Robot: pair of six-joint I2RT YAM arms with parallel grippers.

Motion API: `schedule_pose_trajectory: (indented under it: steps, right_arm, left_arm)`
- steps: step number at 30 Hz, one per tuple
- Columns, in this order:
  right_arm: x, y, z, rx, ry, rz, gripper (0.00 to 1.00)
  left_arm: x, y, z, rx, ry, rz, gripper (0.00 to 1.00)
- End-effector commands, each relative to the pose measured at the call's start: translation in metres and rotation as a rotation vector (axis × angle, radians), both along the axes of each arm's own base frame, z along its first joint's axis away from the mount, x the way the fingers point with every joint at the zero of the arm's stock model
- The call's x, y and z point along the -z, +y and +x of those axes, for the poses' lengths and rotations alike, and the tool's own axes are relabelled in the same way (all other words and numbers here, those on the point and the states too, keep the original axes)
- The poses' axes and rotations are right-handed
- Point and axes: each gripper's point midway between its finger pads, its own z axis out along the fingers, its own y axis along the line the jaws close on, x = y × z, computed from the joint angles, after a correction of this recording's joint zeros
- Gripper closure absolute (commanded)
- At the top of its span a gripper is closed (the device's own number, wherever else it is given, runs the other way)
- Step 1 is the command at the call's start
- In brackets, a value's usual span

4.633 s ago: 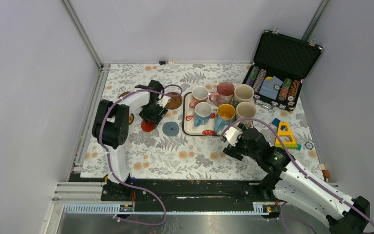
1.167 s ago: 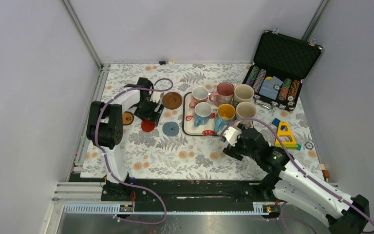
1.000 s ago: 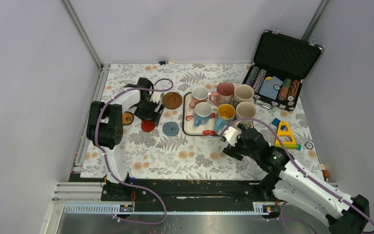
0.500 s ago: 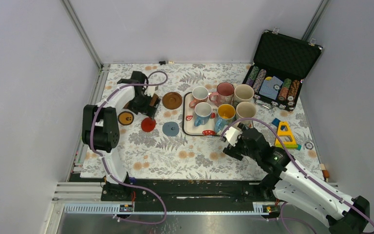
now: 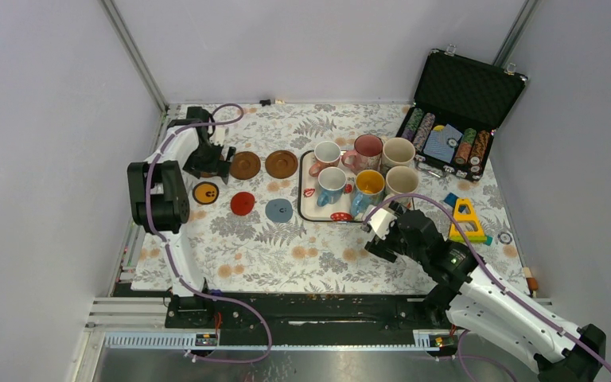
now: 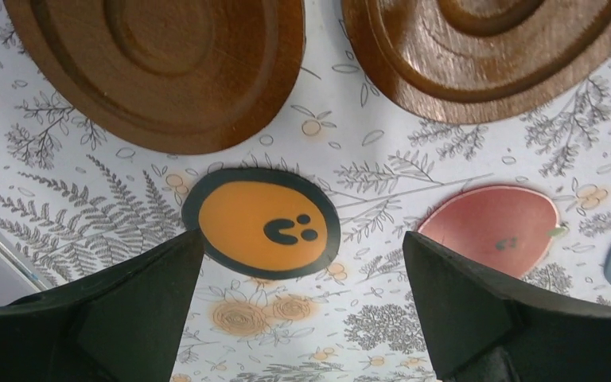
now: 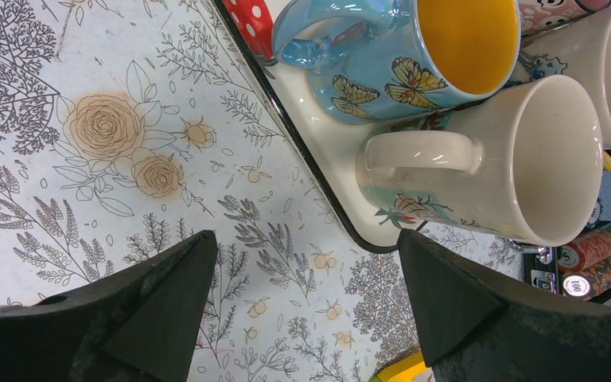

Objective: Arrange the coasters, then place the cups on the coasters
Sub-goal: Move the coaster to the center of the board.

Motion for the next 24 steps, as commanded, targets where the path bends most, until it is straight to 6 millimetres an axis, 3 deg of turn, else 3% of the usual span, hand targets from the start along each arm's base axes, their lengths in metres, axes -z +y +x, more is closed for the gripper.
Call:
schedule_pose_trajectory:
  steps: [1,19,24]
  right_arm:
    - [-0.008,0.004,0.002,-0.001,-0.011,0.037,0.08]
    - [-0.007,0.005,0.0,-0.01,-0.008,0.039,0.08]
    - [-0.006,0.005,0.0,-0.011,-0.006,0.036,0.08]
  left_arm:
    - [0.0,0.01,0.01,-0.002,0.014,0.016,0.01]
    - [0.038,0.046,0.016,-0.044,0.117,0.108,0.01]
    - [0.04,0.049,0.016,-0.042,0.13,0.074,0.14]
